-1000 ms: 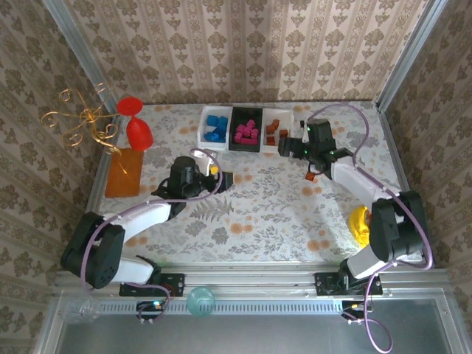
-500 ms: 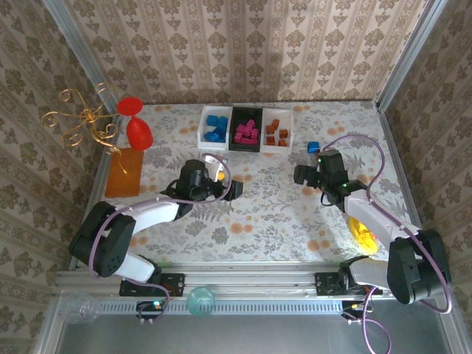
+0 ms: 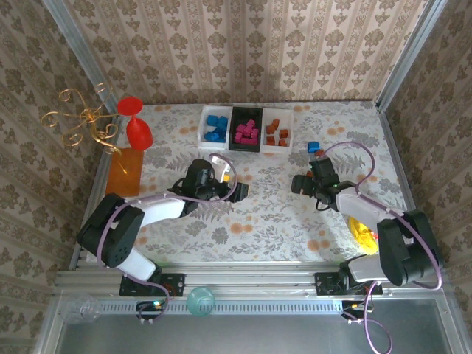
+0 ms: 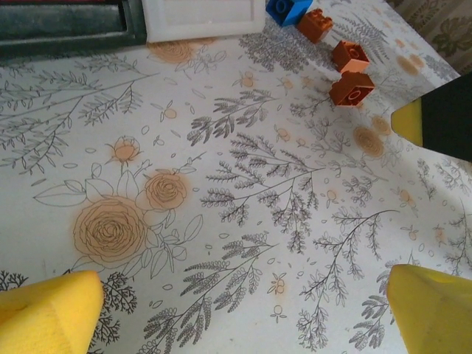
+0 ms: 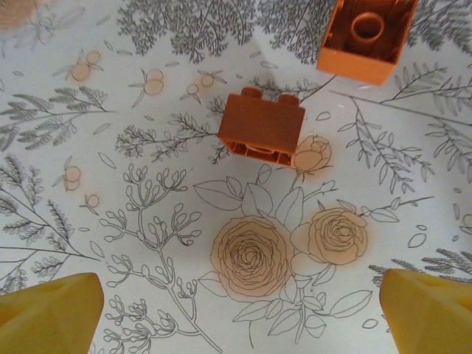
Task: Sort the legos into containers by color
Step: Pick up the lego from the middle-right of the table.
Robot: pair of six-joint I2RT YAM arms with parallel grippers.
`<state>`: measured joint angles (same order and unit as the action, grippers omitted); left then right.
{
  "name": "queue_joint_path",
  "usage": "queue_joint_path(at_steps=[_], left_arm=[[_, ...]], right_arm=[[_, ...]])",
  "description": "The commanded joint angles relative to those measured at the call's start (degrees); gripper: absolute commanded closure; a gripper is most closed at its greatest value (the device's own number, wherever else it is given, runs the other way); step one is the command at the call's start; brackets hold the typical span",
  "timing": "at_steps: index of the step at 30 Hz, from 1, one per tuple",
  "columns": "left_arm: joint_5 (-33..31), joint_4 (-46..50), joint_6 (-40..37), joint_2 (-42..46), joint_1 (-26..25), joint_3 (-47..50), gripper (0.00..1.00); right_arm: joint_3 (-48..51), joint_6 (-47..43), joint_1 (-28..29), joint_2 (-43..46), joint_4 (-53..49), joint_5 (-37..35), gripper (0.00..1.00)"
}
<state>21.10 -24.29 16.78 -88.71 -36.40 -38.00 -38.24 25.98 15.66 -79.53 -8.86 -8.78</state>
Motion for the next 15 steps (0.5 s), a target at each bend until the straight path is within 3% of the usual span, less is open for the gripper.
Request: queue_joint_path(at_steps=[1,8,15], left_arm=[[1.5,-1.4,1.0,-0.5,-0.2,-1.8,0.0],[1.1,-1.1,0.9,0.6,-0.1,-1.5,0.0],[1.0,-0.8,0.8,1.7,-0.2,-1.2,0.01]], right_arm=[[-1.1,1.9,0.5,-3.0,1.2,-3.8,0.04],[-5.5,0.3,0.2,-9.8,3.4,-8.6,0.12],[-13.3,-0.3,-1.7,-17.7,2.2,-6.0,0.27]])
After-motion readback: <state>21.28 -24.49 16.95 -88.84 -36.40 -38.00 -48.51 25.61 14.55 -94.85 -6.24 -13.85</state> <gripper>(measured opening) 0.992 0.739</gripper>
